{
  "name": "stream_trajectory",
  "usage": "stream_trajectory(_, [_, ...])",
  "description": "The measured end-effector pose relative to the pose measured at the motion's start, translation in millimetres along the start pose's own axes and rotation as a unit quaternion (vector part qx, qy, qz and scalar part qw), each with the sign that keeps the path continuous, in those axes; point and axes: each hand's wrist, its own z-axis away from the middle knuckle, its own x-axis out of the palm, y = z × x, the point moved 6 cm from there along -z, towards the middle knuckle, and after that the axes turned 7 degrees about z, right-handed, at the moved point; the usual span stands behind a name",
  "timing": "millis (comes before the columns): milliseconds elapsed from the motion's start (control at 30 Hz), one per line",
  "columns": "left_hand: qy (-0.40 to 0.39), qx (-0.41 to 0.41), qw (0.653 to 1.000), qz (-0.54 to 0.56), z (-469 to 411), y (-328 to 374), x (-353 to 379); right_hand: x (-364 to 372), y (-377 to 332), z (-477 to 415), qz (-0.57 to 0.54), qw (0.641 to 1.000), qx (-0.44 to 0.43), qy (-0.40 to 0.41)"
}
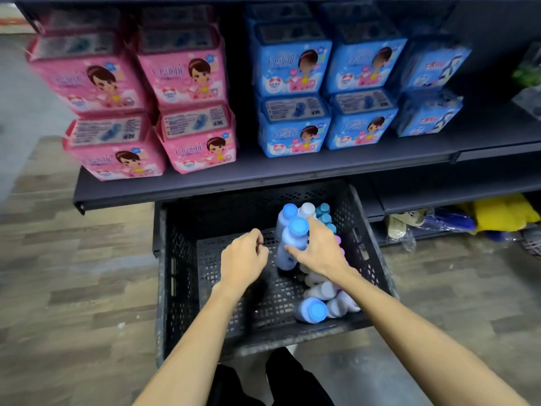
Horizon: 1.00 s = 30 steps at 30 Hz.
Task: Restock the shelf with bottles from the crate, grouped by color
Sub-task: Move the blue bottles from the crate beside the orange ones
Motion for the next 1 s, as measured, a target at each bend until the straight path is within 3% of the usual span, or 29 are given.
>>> stream_trajectory(533, [0.135, 0.084, 0.987, -0.009, -48.5, 40.2, -154.2, -159.9, -148.0, -33.8, -0.018, 0.976, -0.164, 0.143])
stream_trajectory(1000, [0.153, 0.210, 0.965, -0.043, -54.4, 101.8, -266.3, -259.4, -252.2, -7.8, -0.047, 0.946, -0.213, 0.239])
